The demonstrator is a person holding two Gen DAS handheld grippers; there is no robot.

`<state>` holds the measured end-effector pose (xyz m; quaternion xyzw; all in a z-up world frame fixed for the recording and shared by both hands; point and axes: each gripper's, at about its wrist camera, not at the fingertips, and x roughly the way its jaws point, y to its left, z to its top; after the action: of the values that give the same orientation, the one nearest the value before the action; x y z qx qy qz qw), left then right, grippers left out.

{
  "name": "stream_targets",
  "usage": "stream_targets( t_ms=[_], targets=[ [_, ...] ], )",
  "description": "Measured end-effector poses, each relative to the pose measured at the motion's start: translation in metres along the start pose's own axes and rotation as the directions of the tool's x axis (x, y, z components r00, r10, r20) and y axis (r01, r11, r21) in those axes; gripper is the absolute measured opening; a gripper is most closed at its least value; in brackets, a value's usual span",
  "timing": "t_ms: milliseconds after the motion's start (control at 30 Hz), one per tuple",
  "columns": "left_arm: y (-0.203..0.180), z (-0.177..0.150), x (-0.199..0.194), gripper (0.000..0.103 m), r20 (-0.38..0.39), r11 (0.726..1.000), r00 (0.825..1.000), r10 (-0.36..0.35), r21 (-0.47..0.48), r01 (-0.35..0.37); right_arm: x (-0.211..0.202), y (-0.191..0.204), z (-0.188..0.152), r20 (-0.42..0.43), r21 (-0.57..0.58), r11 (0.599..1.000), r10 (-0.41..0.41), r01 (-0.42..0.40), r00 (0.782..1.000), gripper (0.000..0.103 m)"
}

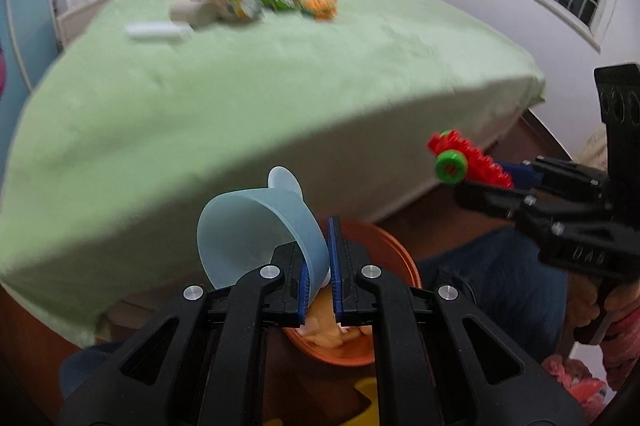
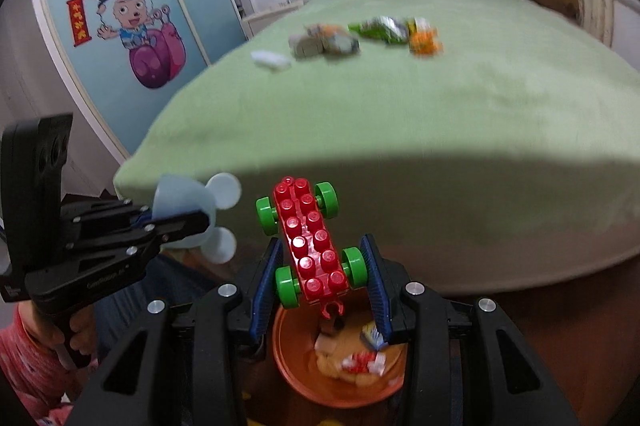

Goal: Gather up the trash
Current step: 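Move both tools over the orange bucket and release cup and car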

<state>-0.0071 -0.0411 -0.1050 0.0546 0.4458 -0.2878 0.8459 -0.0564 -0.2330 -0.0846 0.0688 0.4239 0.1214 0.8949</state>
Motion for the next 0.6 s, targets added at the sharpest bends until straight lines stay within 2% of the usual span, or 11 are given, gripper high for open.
stream_targets(
  t_ms=[100, 233, 367, 600],
  targets=[
    [-0.002, -0.011, 0.029, 0.008, -0.089, 0.999, 0.995, -0.045, -0.014, 0.044, 0.019, -0.008, -0.022, -0.062, 0.034, 0.999, -0.014, 0.016, 0.998, 0.040],
    [0.004, -0.028, 0.068, 0.008, -0.191, 0.996, 0.978, -0.078, -0.062, 0.068, 0.041, -0.017, -0.041, -0.134, 0.074, 0.997, -0.026, 0.036, 0.991, 0.040],
    [0.012, -0.050, 0.110, 0.008, -0.303, 0.989, 0.947, -0.111, -0.128, 0.075, 0.063, -0.026, -0.055, -0.209, 0.113, 0.992, -0.033, 0.058, 0.977, 0.040],
    [0.014, -0.079, 0.155, 0.008, -0.420, 0.987, 0.902, -0.100, -0.159, 0.036, 0.104, -0.040, -0.079, -0.335, 0.168, 0.980, -0.043, 0.105, 0.941, 0.040]
  ],
)
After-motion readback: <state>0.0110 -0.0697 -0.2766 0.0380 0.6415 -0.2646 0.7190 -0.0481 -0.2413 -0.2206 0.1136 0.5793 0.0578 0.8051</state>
